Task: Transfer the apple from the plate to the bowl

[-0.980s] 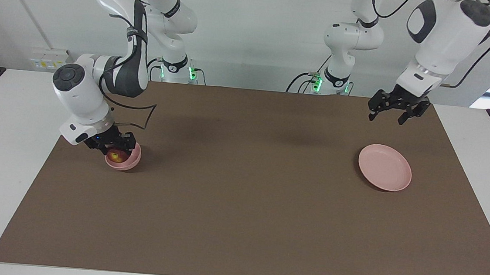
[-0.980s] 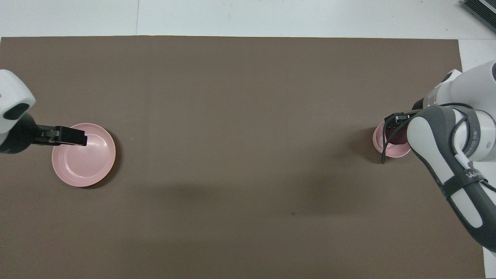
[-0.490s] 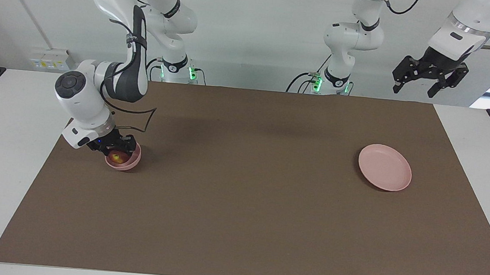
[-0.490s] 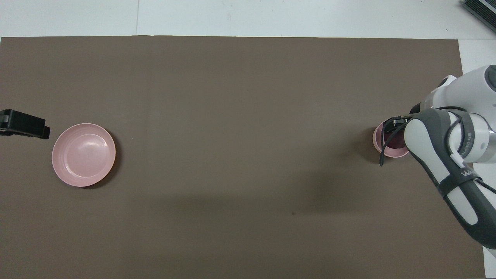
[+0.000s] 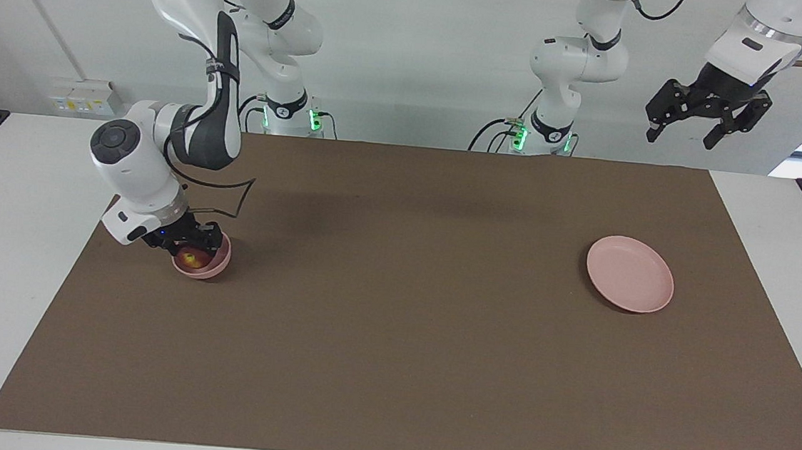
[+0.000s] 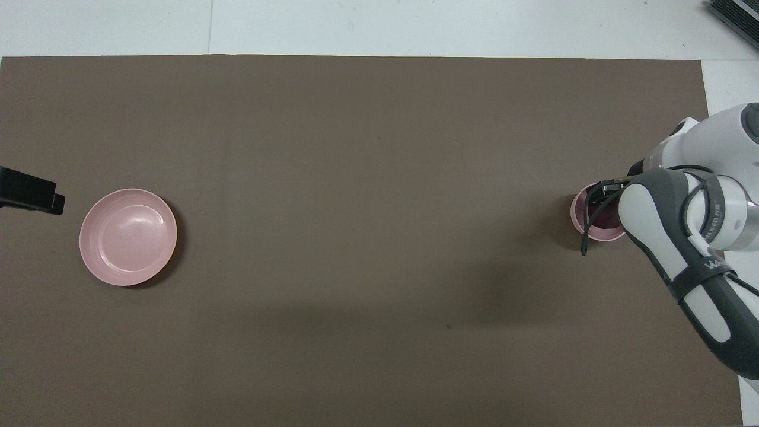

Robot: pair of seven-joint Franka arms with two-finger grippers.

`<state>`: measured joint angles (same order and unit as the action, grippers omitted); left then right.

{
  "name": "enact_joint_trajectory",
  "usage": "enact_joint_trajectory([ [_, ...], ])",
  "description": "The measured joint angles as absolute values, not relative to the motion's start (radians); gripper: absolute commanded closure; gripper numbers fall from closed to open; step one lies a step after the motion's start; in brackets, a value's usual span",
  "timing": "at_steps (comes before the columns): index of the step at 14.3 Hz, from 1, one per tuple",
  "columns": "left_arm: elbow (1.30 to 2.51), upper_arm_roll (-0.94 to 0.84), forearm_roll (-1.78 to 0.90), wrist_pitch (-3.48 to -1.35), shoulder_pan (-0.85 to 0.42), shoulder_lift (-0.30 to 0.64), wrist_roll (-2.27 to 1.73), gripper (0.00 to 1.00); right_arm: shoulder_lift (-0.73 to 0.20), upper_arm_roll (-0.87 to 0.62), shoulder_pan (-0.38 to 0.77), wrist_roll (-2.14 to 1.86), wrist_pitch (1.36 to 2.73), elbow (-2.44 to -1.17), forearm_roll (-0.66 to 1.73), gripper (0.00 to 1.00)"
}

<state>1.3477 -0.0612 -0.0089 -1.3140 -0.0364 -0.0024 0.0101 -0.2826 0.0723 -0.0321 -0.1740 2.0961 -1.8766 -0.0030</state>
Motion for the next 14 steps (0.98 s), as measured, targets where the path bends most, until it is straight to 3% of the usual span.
enact_joint_trajectory([
  [9, 1.383, -0.059, 0.009, -1.322, -0.036, -0.019, 0.009, 0.0, -0.309, 0.069, -0.029, -0.174, 2.129, -1.877, -0.003, 1.0],
  [10, 1.384, -0.058, 0.009, -1.326, -0.036, -0.018, 0.009, 0.0, -0.309, 0.069, -0.029, -0.174, 2.129, -1.877, -0.003, 0.97],
  [14, 1.389, -0.047, 0.009, -1.353, -0.034, -0.018, 0.025, 0.0, -0.311, 0.069, -0.029, -0.174, 2.129, -1.877, -0.003, 0.72],
])
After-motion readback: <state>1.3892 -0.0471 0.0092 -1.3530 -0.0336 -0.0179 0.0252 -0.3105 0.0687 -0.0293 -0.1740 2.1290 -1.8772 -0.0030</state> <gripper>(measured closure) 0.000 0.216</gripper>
